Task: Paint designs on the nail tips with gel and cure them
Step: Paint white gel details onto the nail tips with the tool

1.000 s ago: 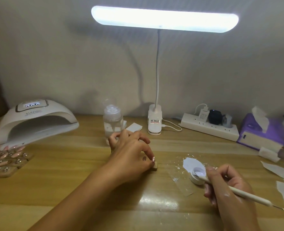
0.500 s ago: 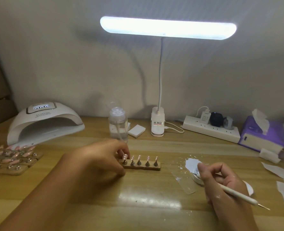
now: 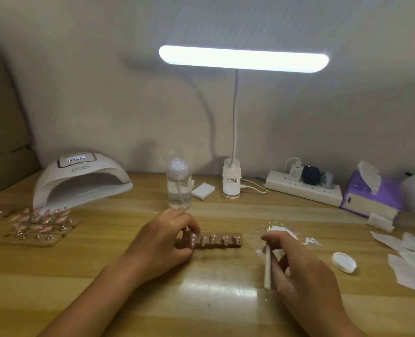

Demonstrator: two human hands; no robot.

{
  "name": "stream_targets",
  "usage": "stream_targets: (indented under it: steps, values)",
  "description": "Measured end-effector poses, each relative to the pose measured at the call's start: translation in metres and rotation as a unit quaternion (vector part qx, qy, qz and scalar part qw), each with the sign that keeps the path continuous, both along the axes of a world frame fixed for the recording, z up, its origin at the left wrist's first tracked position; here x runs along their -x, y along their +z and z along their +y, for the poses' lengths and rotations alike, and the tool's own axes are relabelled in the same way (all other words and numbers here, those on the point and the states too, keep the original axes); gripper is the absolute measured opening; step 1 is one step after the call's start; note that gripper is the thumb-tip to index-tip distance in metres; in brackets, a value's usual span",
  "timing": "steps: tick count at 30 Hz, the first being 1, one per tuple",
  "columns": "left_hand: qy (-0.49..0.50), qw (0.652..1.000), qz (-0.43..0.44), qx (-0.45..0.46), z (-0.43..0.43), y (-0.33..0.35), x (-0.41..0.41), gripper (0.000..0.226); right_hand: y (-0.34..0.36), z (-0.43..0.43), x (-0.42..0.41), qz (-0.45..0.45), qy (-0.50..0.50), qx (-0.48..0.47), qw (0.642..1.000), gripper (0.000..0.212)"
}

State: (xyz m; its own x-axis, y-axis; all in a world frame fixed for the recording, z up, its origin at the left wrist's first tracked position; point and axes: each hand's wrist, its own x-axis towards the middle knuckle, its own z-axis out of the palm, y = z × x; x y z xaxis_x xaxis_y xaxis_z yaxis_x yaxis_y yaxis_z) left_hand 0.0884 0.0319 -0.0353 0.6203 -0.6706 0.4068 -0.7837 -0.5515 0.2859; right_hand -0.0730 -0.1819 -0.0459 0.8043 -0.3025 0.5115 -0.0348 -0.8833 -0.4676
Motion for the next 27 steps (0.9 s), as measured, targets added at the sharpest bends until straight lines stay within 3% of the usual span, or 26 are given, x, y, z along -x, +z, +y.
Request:
stream_targets:
  steps: [3,8,11,16,21,27]
  values:
    - [0.003,0.999,0.003,0.036,-0.006,-0.007,0.006,0.025,-0.001,0.003,0.003,-0.028,-0.009,0.034,0.999,0.04]
    - [0.005,0.997,0.028,0.072,-0.01,-0.014,0.01,0.025,0.005,0.004,0.006,-0.048,0.0,-0.033,0.998,0.023]
    - [0.006,0.996,0.032,0.086,-0.011,-0.016,0.011,0.024,0.005,0.003,0.007,-0.029,-0.002,0.023,0.999,0.015]
    - [-0.004,0.995,0.044,0.093,-0.012,-0.017,0.01,0.022,0.011,0.001,0.012,0.024,-0.018,0.124,0.992,0.047]
    - [-0.003,0.993,0.056,0.1,-0.013,-0.018,0.007,0.021,0.012,0.001,0.014,0.077,-0.061,0.178,0.979,0.029]
    - [-0.013,0.989,0.107,0.101,-0.017,-0.017,0.005,0.018,0.011,0.008,0.015,-0.018,-0.022,0.104,0.994,0.046]
